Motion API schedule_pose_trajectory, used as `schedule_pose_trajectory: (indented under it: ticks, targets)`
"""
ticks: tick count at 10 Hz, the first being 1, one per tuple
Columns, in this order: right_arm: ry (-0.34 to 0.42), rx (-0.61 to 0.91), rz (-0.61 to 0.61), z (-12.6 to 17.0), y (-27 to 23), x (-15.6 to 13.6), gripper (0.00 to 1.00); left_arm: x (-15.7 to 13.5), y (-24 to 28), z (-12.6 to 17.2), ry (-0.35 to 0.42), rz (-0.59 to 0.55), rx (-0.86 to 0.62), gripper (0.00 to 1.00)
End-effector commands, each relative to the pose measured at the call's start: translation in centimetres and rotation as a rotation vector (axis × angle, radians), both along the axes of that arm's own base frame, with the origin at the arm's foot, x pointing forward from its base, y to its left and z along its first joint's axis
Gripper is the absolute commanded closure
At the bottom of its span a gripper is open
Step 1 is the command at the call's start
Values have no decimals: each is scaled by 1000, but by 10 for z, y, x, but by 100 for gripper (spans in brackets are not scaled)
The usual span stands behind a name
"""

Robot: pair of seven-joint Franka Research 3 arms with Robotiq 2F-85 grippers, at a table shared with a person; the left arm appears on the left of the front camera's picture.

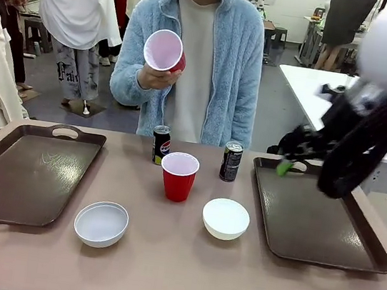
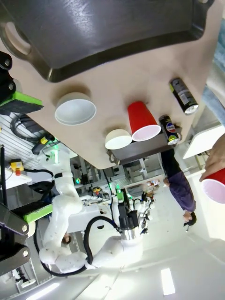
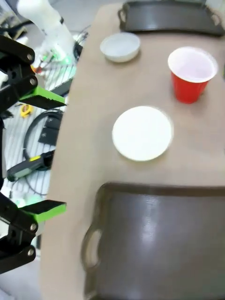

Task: Prepare tableware on both trays.
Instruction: Pick up a Picnic Bowl from the table and place it on a Handle tray.

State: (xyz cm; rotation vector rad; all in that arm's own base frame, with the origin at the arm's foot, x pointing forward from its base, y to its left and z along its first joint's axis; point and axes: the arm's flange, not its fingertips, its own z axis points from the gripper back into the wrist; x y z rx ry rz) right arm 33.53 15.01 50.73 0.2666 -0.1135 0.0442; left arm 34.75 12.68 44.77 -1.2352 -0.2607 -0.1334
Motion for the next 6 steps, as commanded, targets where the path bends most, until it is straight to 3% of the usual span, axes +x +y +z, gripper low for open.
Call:
schedule_pose_trajectory:
  ticks: [1, 2, 4, 6]
  targets:
    - [-62, 62, 24, -14, 5, 17, 0, 0, 0, 2, -12, 4, -20, 0]
    - [0, 0, 0, 0, 0, 0, 0, 0, 0, 2, -12, 4, -20, 0]
    - [0, 0, 0, 0, 0, 0, 0, 0, 0, 2, -12, 4, -20, 0]
    - [-17, -29, 17, -29, 19, 20, 0, 0, 0, 2, -12, 4, -20, 0]
